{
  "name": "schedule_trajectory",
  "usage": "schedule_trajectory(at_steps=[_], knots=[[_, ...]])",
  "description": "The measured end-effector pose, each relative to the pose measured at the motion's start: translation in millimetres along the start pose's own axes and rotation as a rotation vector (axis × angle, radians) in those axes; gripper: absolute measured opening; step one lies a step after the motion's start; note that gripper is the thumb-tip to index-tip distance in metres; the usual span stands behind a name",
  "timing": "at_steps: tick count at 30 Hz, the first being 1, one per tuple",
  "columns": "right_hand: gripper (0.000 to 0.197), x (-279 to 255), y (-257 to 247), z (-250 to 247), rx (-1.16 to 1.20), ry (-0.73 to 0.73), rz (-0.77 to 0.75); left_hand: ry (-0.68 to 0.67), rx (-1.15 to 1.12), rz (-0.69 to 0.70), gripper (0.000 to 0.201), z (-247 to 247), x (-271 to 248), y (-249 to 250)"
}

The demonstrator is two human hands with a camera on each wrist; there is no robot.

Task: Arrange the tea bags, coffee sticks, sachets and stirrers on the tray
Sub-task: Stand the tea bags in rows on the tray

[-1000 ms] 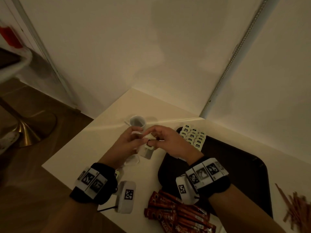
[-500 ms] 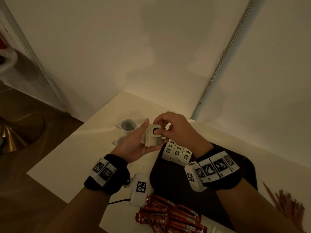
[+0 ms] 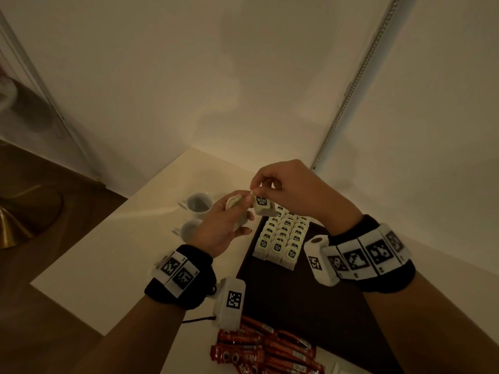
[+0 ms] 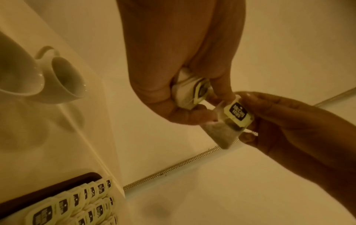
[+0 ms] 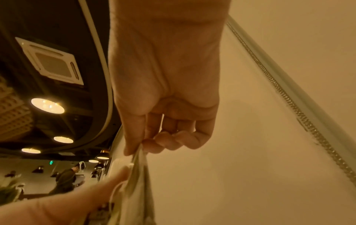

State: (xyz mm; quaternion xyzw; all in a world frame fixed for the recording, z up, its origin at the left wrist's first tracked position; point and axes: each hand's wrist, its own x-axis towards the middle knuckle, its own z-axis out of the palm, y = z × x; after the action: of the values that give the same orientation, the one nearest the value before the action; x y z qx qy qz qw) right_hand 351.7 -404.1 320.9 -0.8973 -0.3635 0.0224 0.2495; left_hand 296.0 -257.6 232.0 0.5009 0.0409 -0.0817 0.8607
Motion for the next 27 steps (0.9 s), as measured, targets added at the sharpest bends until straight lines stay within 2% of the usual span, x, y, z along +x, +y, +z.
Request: schedule_trajectory(at_steps=[3, 6, 8, 10, 13, 16, 18, 21, 25, 27], knots=[[0.009, 1.2, -1.2, -2.3, 0.046, -0.014, 0.020, -0.023, 0.027, -0.003, 0.009, 4.6, 0.0, -1.9], [0.011, 0.4, -2.7, -1.2, 0.032, -0.013, 0.031, -0.028, -0.006, -0.008, 0.008, 6.2, -0.2, -3.5], [0.019, -0.6, -2.5, -1.2, 0.057, -0.003, 0.056, -0.025, -0.042, -0.009, 0.007, 7.5, -0.7, -2.5], [0.027, -2.0, -0.6, -2.4, 0.057, 0.008, 0.064, -0.012, -0.060, -0.007, 0.009, 8.2, -0.9, -1.5], [0.023, -3.6, 2.7, -2.7, -0.004, 0.033, 0.015, -0.015, -0.064, 0.006, 0.019, 9.0, -1.1, -2.0], [0.025, -4.3, 6.8, -1.6, 0.019, 0.130, 0.043, -0.053, -0.084, 0.007, 0.028, 11.9, -2.4, -4.3], [0.027, -4.4, 7.7, -1.0, 0.067, 0.186, 0.083, -0.066, -0.083, -0.001, 0.027, 15.2, -3.9, -6.1], [0.026, -4.4, 10.3, 0.8, 0.123, 0.249, 0.152, -0.038, -0.151, 0.001, 0.009, 18.0, -6.6, -10.5], [0.019, -8.2, 13.7, 5.5, 0.359, 0.254, 0.254, 0.003, -0.295, 0.023, 0.013, 18.8, -6.5, -13.9], [0.016, -10.5, 15.9, 9.5, 0.481, 0.253, 0.274, 0.029, -0.324, 0.057, 0.009, 19.2, -5.0, -15.7]])
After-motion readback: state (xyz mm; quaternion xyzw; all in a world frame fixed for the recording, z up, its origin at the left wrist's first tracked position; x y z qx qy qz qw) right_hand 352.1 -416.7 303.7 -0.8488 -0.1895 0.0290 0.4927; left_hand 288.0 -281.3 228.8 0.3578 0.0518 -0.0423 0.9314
